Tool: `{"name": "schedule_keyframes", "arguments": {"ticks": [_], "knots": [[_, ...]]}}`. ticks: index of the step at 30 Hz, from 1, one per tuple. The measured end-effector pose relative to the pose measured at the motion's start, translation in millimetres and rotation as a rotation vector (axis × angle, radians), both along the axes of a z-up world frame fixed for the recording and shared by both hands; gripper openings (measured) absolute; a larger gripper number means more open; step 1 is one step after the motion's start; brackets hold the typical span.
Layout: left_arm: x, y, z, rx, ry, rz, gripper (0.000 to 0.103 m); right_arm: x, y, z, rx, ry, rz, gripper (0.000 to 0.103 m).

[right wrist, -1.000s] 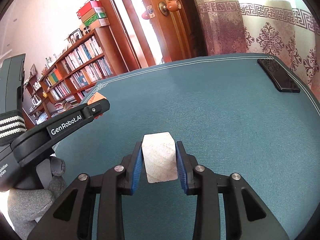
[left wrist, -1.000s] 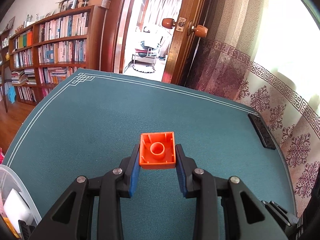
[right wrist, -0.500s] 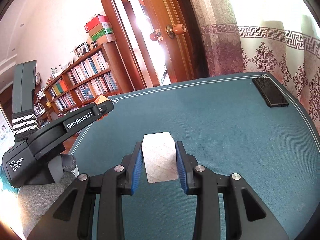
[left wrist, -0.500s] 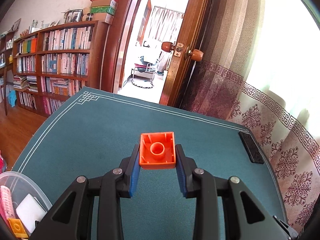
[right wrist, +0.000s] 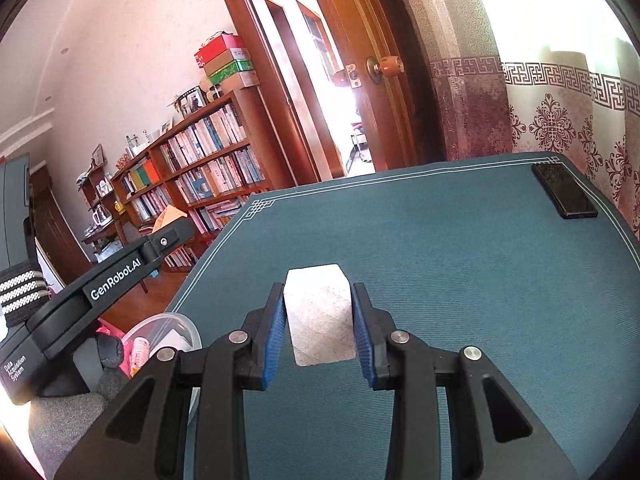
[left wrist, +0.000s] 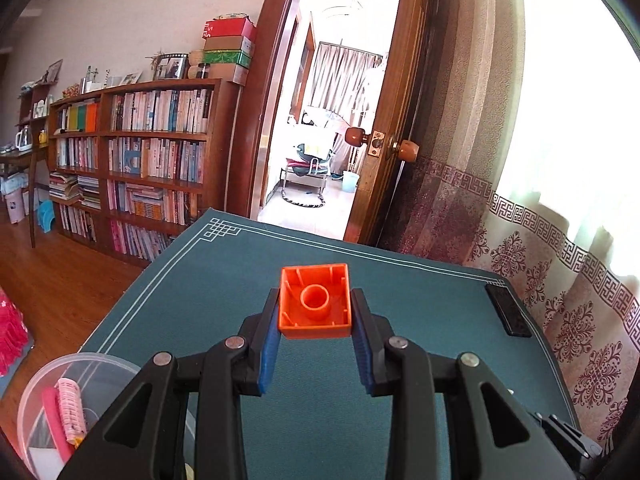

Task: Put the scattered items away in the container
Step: 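Carry the orange brick and white block with both tools to the container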

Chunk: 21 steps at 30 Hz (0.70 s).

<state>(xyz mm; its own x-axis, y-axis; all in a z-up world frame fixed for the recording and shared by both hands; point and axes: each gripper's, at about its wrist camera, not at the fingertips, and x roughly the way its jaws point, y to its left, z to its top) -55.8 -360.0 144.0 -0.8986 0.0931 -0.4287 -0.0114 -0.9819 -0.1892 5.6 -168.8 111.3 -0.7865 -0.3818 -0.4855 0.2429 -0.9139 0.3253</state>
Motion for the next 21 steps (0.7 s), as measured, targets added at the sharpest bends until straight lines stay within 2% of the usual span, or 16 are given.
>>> {"name": "schedule_keyframes", "arguments": {"ticks": [12,21], "knots": [[47,-59,-14,-0.067,-0.014,0.091,0.036,9,-70,-9,0.013,-0.011,0.160,0.035],[62,-91,-23,-0.093,-0.037,0.154,0.036,19,-107,-12,0.030,-0.010,0.241,0.035]]}}
